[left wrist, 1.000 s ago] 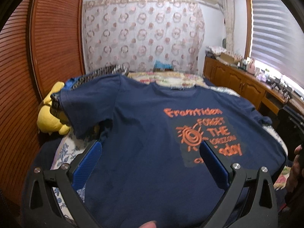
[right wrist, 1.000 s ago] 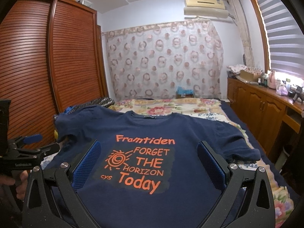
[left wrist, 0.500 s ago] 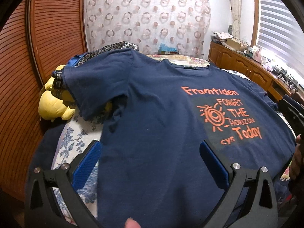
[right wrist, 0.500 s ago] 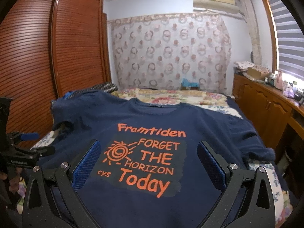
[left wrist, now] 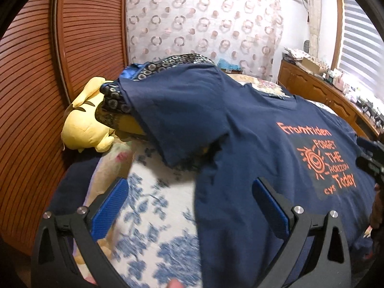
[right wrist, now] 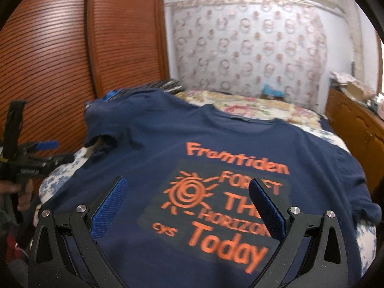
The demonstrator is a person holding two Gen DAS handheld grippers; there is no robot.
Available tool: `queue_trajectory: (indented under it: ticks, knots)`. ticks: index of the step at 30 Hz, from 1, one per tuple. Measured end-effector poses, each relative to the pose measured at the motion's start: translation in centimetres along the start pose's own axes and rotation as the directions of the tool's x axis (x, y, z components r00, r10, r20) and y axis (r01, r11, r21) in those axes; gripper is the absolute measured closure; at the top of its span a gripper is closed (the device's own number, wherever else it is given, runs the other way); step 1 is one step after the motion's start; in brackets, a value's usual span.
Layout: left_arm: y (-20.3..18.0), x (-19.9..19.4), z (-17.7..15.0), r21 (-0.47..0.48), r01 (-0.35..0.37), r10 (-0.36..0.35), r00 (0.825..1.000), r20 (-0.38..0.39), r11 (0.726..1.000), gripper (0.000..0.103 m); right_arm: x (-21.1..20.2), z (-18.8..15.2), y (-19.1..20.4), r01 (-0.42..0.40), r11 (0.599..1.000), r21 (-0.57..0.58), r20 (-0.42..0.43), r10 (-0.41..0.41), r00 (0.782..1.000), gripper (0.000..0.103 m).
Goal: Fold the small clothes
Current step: 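Grasp the shirt side nearest the left gripper and fold it inward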
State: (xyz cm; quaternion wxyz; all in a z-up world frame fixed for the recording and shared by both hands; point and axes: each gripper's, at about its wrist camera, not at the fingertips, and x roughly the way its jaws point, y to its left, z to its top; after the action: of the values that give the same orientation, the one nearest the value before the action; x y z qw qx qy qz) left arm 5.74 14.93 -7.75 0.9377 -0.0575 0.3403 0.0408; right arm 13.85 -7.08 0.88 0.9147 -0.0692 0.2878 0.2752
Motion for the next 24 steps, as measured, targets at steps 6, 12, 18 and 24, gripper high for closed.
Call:
queue_trajectory:
  ticks: [6,12,18,24]
  knots:
    - [2.6,1.6,1.4,-0.072,0.044,-0.045,0.999,-0.01,0.996,0.012,1.6,-0.3,2.1,-0.043,0.998,-0.049,-0.05,0.04,0.998,0.0]
    - [4.1,4.1,1.9,-0.13,0.096,-0.103,0.994,-0.046,0.987,0.04,2.9,-1.0,2.6,-0.052,0.996,-0.074,-0.1,0.044,0.994,0.0]
    - [4.0,6.2,2.3,-0.143,0.115,-0.128,0.988,-0.086,0.983,0.049,3.8,-1.7,2.7,-0.059,0.995,-0.076,-0.135,0.048,0.99,0.0]
    - [3.7,7.0,2.6,-0.118,0.121,-0.134,0.985,-0.109,0.986,0.056,3.8,-1.8,2.8,-0.066,0.995,-0.076,-0.14,0.055,0.989,0.0]
